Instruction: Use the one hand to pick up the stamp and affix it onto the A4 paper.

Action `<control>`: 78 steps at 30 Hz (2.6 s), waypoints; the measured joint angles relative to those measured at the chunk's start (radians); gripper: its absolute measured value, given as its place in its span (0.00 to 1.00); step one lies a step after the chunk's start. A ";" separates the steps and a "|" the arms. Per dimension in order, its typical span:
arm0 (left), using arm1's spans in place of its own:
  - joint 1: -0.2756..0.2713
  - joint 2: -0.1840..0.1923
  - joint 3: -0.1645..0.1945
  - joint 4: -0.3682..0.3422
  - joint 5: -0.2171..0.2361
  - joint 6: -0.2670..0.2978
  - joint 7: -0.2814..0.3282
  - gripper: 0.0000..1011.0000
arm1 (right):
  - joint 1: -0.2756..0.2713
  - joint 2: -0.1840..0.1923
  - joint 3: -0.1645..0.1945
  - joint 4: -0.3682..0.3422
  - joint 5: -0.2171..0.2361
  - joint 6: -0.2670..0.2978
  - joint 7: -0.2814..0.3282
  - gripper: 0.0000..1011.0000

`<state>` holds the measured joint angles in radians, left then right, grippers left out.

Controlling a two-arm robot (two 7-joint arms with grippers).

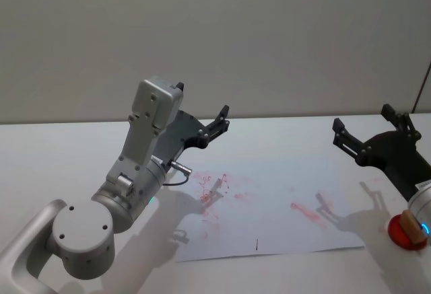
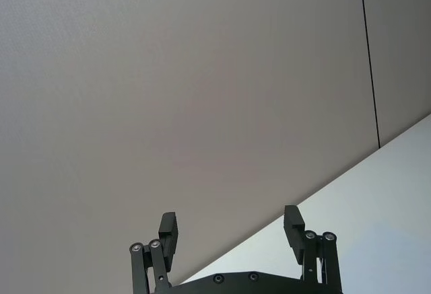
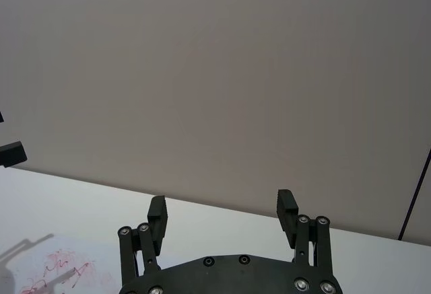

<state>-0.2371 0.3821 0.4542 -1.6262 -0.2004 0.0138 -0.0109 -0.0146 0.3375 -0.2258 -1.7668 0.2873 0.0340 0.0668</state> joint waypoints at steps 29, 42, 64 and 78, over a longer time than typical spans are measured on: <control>0.000 0.000 0.000 0.000 0.000 0.000 0.000 0.99 | -0.187 0.136 0.101 -0.053 0.150 -0.025 -0.092 0.99; 0.000 0.000 0.000 0.000 0.000 0.000 0.000 0.99 | -0.231 0.210 0.141 -0.031 0.198 0.047 -0.014 0.99; 0.000 0.000 0.000 0.000 0.000 0.000 0.000 0.99 | -0.260 0.252 0.148 -0.001 0.177 0.140 0.089 0.99; 0.000 0.000 0.000 0.000 0.000 0.000 0.000 0.99 | -0.268 0.250 0.139 0.006 0.153 0.153 0.109 0.82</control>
<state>-0.2371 0.3821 0.4542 -1.6262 -0.2005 0.0139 -0.0109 -0.2823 0.5877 -0.0863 -1.7612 0.4408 0.1871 0.1756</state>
